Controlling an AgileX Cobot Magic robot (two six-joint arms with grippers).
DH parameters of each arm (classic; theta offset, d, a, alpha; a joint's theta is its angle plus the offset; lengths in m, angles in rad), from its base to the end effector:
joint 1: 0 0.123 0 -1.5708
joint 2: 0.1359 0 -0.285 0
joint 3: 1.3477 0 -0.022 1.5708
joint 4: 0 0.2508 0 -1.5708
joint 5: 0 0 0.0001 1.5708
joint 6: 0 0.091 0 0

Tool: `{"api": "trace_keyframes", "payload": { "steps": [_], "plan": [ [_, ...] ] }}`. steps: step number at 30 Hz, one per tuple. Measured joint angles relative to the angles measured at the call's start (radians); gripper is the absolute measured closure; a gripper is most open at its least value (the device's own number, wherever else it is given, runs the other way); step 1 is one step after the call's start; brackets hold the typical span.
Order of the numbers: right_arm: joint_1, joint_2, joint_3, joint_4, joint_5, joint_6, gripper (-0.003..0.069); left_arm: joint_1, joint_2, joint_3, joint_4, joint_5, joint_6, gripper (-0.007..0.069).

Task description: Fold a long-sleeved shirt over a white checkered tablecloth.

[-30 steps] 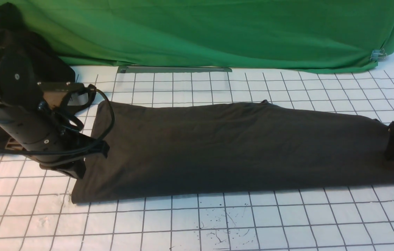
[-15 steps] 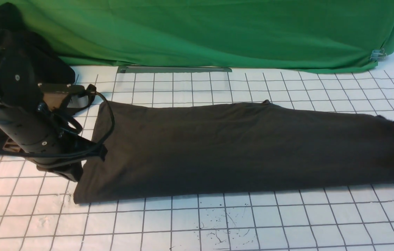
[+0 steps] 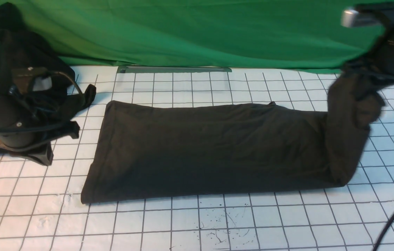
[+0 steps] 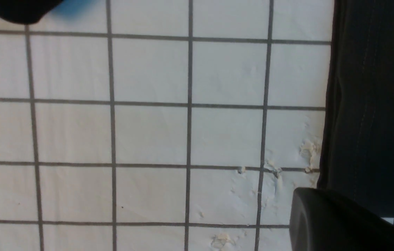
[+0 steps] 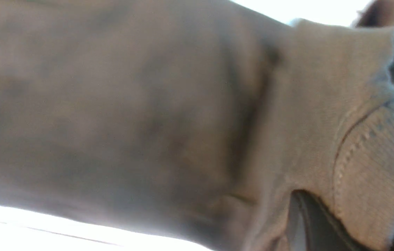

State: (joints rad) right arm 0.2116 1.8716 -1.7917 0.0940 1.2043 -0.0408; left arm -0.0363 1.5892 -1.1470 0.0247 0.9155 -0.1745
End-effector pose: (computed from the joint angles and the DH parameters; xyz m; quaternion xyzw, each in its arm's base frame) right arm 0.3936 0.0927 0.3207 -0.1152 0.9748 0.0619 0.1810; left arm 0.3133 -0.0096 0.2511 -0.0623 0.9867 -0.0050 0.1499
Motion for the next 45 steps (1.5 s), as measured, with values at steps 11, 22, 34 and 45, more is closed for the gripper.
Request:
{"api": "trace_keyframes", "payload": {
  "steps": [11,22,34,45],
  "plan": [
    [0.419,0.208,-0.311,0.127,-0.050,0.121,0.0629,0.026,0.000,-0.010,-0.058,0.017,0.045,0.0628],
    [0.614,0.557,-0.620,0.242,-0.188,0.167,0.0620,0.026,0.000,-0.010,-0.119,-0.011,0.102,0.0628],
    [0.609,0.623,-0.675,0.282,-0.170,0.147,0.0195,0.029,-0.002,-0.011,-0.093,0.012,0.131,0.0628],
    [0.419,0.449,-0.760,0.037,0.002,0.066,0.0619,0.029,-0.002,-0.011,-0.286,0.011,0.262,0.0628]
  ]
}}
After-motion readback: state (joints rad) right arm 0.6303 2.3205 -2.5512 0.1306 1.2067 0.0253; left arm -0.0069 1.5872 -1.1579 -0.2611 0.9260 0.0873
